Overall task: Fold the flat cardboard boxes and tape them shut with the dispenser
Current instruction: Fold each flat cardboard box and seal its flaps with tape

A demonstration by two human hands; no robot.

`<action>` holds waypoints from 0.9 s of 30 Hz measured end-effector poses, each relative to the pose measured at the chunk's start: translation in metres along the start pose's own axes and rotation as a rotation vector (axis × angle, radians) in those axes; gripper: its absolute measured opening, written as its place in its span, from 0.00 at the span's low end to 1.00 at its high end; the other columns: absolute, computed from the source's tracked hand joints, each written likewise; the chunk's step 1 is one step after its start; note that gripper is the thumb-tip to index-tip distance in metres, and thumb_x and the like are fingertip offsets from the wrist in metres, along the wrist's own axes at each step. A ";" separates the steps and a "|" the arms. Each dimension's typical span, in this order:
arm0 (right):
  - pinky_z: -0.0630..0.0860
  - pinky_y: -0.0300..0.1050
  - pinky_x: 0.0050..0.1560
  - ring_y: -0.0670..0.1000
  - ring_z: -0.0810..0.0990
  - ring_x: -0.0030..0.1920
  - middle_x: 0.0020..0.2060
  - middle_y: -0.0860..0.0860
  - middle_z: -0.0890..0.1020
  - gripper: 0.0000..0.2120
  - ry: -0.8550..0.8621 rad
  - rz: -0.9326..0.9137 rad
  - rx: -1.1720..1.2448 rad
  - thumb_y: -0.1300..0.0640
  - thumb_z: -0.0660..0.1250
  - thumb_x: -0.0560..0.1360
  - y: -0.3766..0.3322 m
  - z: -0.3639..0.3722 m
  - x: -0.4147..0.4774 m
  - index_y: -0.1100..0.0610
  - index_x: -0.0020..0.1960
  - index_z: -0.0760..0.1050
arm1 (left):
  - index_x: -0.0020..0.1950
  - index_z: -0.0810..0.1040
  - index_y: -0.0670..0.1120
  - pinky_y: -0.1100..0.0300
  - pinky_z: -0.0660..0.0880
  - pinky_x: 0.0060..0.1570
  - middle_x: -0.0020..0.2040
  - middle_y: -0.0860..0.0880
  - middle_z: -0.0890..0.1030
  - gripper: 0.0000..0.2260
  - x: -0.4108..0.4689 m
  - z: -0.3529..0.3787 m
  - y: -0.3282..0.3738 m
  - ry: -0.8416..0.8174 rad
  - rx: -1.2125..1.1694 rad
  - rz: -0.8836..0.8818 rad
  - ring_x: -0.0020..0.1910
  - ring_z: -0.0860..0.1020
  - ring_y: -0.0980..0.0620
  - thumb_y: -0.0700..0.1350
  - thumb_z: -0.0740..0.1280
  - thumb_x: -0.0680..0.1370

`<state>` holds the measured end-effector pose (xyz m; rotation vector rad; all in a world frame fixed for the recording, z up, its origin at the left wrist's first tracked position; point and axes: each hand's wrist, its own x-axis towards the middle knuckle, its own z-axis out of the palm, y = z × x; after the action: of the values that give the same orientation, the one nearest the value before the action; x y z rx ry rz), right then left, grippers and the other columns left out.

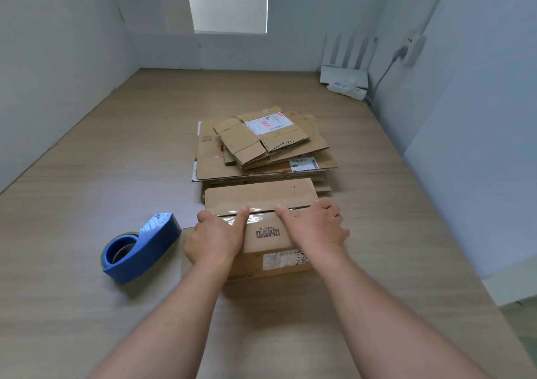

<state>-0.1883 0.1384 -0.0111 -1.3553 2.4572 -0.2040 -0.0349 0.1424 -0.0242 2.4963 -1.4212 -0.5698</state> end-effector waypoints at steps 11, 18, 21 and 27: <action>0.71 0.53 0.54 0.59 0.76 0.51 0.51 0.56 0.78 0.15 0.112 -0.106 0.248 0.47 0.53 0.80 0.030 0.007 0.032 0.57 0.48 0.70 | 0.64 0.74 0.42 0.48 0.70 0.60 0.60 0.38 0.77 0.25 0.007 -0.006 -0.022 -0.020 -0.251 -0.076 0.59 0.74 0.38 0.53 0.44 0.83; 0.66 0.48 0.39 0.56 0.73 0.42 0.38 0.51 0.74 0.16 -0.007 -0.372 0.241 0.48 0.55 0.81 0.044 -0.004 0.048 0.55 0.38 0.65 | 0.76 0.57 0.50 0.50 0.78 0.50 0.58 0.48 0.77 0.23 -0.022 -0.023 -0.065 -0.351 -0.511 0.067 0.51 0.79 0.47 0.53 0.55 0.83; 0.66 0.49 0.40 0.55 0.72 0.41 0.35 0.50 0.74 0.17 -0.128 -0.505 0.252 0.46 0.59 0.79 0.051 -0.010 0.056 0.56 0.37 0.66 | 0.76 0.37 0.63 0.56 0.66 0.67 0.71 0.59 0.58 0.41 -0.035 -0.036 -0.093 -0.574 -0.450 0.262 0.70 0.64 0.56 0.54 0.67 0.77; 0.71 0.49 0.44 0.53 0.75 0.44 0.37 0.47 0.77 0.18 -0.160 -0.577 0.167 0.39 0.62 0.75 0.040 -0.018 0.056 0.52 0.37 0.69 | 0.67 0.54 0.71 0.58 0.68 0.67 0.71 0.63 0.63 0.49 -0.066 -0.036 -0.098 -0.600 -0.317 0.380 0.68 0.66 0.60 0.73 0.75 0.51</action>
<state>-0.2540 0.1125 -0.0177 -1.8840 1.8230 -0.4043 0.0267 0.2490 -0.0128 1.8128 -1.7633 -1.4051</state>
